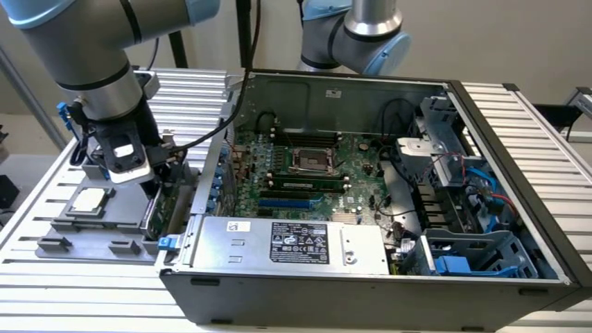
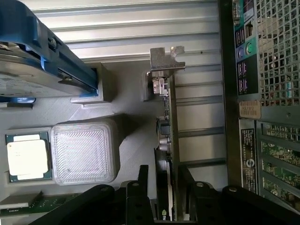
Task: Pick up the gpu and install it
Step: 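Pick up the gpu and move the gpu toward the slot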
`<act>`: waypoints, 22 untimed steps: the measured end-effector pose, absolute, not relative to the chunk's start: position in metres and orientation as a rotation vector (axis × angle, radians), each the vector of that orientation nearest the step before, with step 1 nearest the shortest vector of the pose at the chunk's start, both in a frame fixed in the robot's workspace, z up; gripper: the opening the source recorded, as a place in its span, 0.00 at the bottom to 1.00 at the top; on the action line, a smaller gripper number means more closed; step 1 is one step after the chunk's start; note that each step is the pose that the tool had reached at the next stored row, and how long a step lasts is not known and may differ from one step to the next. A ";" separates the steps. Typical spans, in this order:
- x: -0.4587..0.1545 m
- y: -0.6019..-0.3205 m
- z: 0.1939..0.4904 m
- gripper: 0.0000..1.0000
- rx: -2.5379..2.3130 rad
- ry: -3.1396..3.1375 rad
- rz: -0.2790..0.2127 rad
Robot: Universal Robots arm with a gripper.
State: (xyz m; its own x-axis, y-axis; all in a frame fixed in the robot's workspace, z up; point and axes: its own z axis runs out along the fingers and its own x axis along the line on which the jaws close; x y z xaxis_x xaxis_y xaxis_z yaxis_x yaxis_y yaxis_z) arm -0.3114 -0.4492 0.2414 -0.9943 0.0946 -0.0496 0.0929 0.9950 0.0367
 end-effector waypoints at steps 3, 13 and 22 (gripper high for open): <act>-0.311 -0.448 0.241 0.39 0.145 3.086 0.053; -0.311 -0.448 0.238 0.30 0.142 3.086 0.053; -0.311 -0.448 0.238 0.27 0.142 3.086 0.051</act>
